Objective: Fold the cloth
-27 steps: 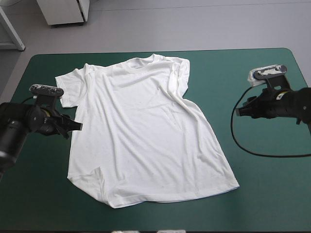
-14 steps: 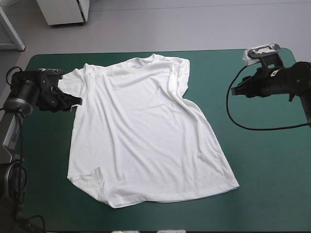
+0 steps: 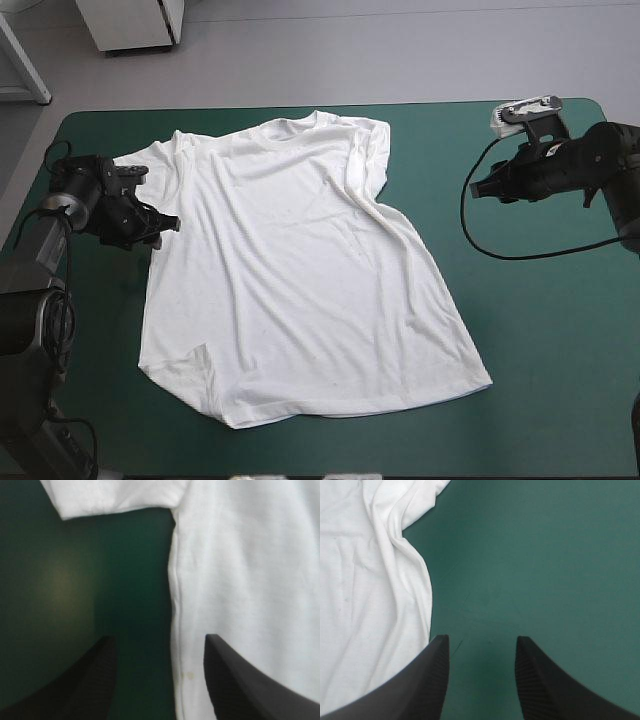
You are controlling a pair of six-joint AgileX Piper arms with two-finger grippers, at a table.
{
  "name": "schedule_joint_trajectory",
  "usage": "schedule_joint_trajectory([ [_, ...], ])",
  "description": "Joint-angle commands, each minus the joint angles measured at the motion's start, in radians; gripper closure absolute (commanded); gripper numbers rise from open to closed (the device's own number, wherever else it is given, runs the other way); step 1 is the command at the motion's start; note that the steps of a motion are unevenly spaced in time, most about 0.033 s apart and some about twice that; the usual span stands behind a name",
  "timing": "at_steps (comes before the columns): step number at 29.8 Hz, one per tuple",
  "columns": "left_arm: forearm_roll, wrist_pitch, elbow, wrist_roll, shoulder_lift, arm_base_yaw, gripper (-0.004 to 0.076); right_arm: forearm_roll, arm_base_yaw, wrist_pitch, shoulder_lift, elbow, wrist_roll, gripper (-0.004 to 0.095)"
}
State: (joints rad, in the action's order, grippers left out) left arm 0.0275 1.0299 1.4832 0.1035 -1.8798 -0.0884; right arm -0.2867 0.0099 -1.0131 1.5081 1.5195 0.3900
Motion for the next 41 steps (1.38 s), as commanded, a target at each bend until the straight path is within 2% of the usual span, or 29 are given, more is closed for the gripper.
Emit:
schedule_joint_trajectory([
  [1, 0.015, -0.022, 0.034, -0.001, 0.029, -0.001, 0.0328, -0.047, 0.002, 0.043, -0.02, 0.037, 0.036, 0.0494],
  [8, 0.063, -0.026, 0.034, 0.02, -0.011, 0.005, 0.0329, -0.088, 0.002, 0.038, 0.01, 0.037, 0.162, 0.0493],
  [11, 0.055, -0.025, 0.032, 0.02, -0.029, 0.023, 0.0365, -0.088, 0.002, 0.036, 0.029, 0.037, 0.199, 0.0493],
  [15, 0.055, -0.029, 0.032, 0.018, -0.049, 0.038, 0.0509, -0.11, 0.005, 0.031, 0.06, 0.037, 0.227, 0.0493],
  [19, 0.061, -0.035, 0.032, 0.022, -0.059, 0.039, 0.0723, -0.097, 0.062, 0.043, 0.097, 0.037, 0.278, 0.0493],
  [27, 0.118, -0.005, 0.032, 0.061, -0.059, 0.039, 0.0731, -0.048, 0.161, 0.069, 0.253, 0.124, 0.287, 0.0493],
  [34, 0.164, 0.002, 0.032, 0.089, -0.059, 0.039, 0.0731, -0.046, 0.172, 0.055, 0.408, 0.267, 0.268, 0.0493],
  [41, 0.192, 0.002, 0.032, 0.101, -0.059, 0.039, 0.0731, -0.088, 0.172, 0.042, 0.51, 0.316, 0.268, 0.0476],
])
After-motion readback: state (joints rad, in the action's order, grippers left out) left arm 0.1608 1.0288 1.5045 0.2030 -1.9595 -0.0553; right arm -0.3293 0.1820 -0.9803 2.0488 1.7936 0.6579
